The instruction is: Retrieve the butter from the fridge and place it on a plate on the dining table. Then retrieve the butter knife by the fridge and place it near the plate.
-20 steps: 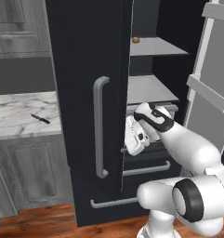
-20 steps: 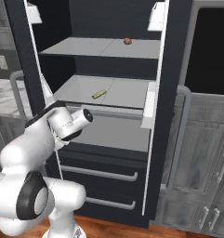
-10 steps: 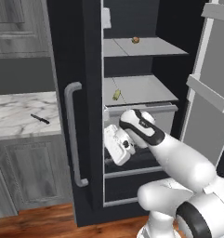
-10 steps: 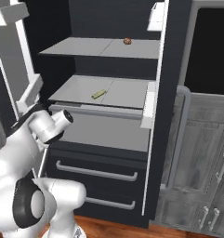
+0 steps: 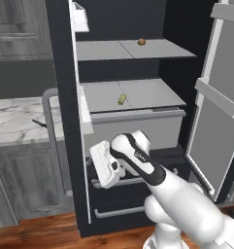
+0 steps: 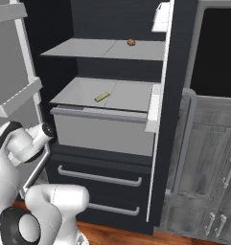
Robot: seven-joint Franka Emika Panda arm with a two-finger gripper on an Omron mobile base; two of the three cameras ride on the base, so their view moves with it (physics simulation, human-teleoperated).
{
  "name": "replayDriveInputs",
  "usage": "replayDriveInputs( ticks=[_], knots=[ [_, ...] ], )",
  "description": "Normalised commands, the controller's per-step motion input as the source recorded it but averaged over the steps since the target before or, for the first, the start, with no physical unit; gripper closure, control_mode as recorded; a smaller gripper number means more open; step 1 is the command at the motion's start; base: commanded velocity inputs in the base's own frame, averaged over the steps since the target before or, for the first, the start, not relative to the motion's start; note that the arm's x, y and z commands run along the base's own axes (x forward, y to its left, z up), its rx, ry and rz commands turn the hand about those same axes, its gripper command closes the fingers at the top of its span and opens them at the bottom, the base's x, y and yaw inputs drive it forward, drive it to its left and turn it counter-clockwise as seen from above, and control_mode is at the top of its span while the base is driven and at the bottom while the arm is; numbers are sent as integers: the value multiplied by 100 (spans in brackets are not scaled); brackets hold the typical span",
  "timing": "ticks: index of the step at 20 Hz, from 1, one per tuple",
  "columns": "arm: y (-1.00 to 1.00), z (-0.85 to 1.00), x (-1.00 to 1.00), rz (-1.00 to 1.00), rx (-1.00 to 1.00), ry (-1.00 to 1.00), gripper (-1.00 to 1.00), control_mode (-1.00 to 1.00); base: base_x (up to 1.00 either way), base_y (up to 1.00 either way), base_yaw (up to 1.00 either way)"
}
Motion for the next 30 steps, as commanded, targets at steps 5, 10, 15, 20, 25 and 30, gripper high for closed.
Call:
replayDriveInputs(
  ticks=[5,10,15,20,25,30],
  knots=[
    [23,-5,-2,3,-6,7,-100,-100,0,0,0],
    [-91,14,-7,0,-40,-1,-100,-100,0,0,0],
    [-90,41,14,19,-48,-19,-100,-100,0,0,0],
    [-73,59,1,62,-41,-3,-100,-100,0,0,0],
    [-23,65,-8,74,-59,0,-100,-100,0,0,0],
    [-72,-11,-26,52,-26,-2,-100,-100,0,0,0]
  ],
)
